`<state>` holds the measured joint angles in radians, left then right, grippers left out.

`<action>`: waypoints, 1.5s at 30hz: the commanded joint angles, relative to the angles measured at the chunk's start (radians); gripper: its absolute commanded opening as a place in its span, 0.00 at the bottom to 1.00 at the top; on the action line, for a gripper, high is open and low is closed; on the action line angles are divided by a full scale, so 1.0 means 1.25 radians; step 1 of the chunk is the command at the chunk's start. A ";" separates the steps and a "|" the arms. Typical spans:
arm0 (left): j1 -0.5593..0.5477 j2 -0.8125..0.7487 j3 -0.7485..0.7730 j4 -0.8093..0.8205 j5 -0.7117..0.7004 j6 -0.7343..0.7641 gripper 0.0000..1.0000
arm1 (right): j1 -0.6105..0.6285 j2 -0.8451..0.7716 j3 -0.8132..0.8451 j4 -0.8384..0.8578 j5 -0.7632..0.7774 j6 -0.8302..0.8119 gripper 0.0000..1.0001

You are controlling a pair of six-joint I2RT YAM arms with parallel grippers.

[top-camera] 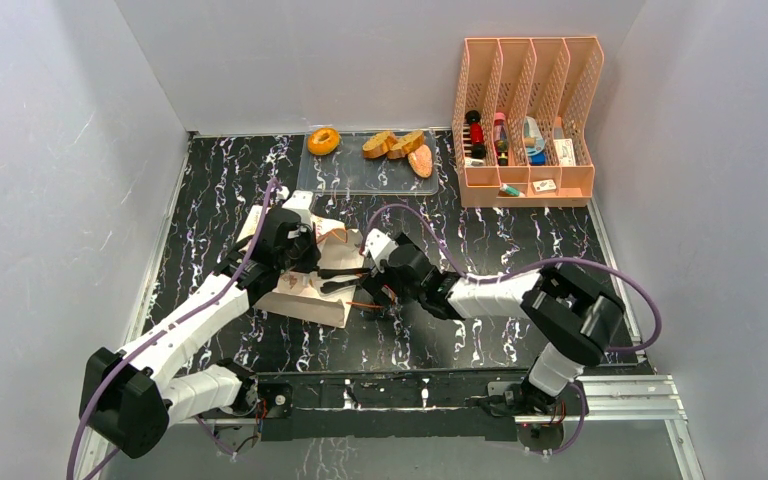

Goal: Take the fake bread out of the paper bag
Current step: Pick up the clamp from the paper bag.

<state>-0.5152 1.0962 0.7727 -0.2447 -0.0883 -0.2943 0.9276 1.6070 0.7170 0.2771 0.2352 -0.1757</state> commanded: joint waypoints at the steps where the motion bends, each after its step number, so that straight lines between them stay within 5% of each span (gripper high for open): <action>1: 0.011 -0.014 0.030 -0.026 0.032 0.013 0.00 | -0.027 0.026 0.062 0.012 -0.068 -0.025 0.98; 14: 0.021 0.004 0.035 -0.019 0.063 0.023 0.00 | -0.095 0.162 0.212 -0.112 -0.204 -0.075 0.98; 29: 0.036 0.015 0.049 -0.021 0.079 0.035 0.00 | -0.155 0.249 0.267 -0.081 -0.338 -0.066 0.98; 32: 0.041 0.015 0.049 -0.019 0.088 0.034 0.00 | -0.186 0.288 0.308 -0.110 -0.417 -0.059 0.88; 38: 0.049 0.022 0.049 -0.021 0.077 0.032 0.00 | -0.209 0.340 0.347 -0.166 -0.527 -0.030 0.48; 45: 0.057 0.024 0.047 -0.013 0.060 0.029 0.00 | -0.209 0.246 0.227 -0.079 -0.546 0.053 0.33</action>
<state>-0.4522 1.1252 0.7971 -0.2607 -0.0147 -0.2581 0.6586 1.9766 1.0908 0.1963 -0.4011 -0.1944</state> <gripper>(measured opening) 0.014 0.381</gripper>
